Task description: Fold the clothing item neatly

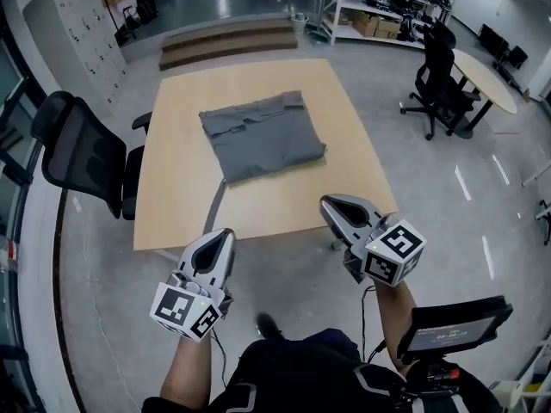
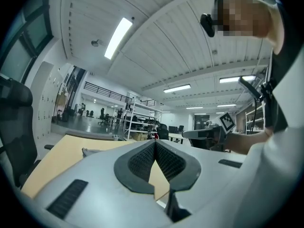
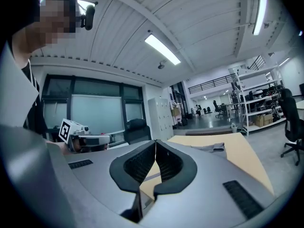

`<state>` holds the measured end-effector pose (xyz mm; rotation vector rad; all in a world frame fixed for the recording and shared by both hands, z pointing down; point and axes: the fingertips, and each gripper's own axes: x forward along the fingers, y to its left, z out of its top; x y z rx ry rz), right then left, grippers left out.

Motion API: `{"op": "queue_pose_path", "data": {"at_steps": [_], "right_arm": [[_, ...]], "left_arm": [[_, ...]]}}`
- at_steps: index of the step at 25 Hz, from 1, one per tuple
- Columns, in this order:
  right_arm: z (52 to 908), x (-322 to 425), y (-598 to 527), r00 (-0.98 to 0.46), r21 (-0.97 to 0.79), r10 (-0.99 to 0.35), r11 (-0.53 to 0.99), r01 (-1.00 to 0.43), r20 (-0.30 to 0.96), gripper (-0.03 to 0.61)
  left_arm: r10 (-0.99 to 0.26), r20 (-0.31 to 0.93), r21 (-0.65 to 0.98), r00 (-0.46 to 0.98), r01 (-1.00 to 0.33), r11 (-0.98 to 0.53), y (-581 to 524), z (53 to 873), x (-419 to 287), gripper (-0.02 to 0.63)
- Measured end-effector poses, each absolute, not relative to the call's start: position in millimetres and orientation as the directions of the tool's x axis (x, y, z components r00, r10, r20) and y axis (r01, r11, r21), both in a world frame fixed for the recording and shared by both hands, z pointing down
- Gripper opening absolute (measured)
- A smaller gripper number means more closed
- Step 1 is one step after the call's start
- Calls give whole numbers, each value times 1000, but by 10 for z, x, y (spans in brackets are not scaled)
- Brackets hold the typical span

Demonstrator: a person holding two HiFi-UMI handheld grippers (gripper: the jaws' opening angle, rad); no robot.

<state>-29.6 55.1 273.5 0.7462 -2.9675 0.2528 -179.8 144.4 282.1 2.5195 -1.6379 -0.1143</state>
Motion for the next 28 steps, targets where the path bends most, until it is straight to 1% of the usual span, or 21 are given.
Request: {"op": "queue_pose_path", "data": {"at_steps": [5, 10, 15, 20, 24, 28], "right_arm": [[2780, 147, 812, -895, -139, -439, 884, -446, 84, 9], [2904, 717, 1099, -916, -163, -391, 902, -401, 91, 11], [2967, 1221, 1391, -921, -192, -379, 901, -389, 89, 9], [2905, 1461, 1600, -921, -188, -383, 902, -388, 64, 11], [2824, 1472, 1847, -920, -183, -390, 902, -392, 44, 11], [2725, 1411, 2179, -911, -152, -409, 899, -411, 45, 11]], "left_arm": [[-921, 35, 110, 388, -918, -382, 1646, 2781, -1316, 0], [-948, 18, 153, 318, -938, -312, 1849, 2761, -743, 0], [-950, 54, 153, 307, -943, -296, 2133, 2767, -194, 0], [-974, 56, 145, 218, -967, -208, 2363, 2684, -48, 0], [-962, 65, 127, 266, -958, -257, 2603, 2638, 51, 0], [-953, 39, 148, 302, -945, -293, 2904, 2634, 40, 0]]}}
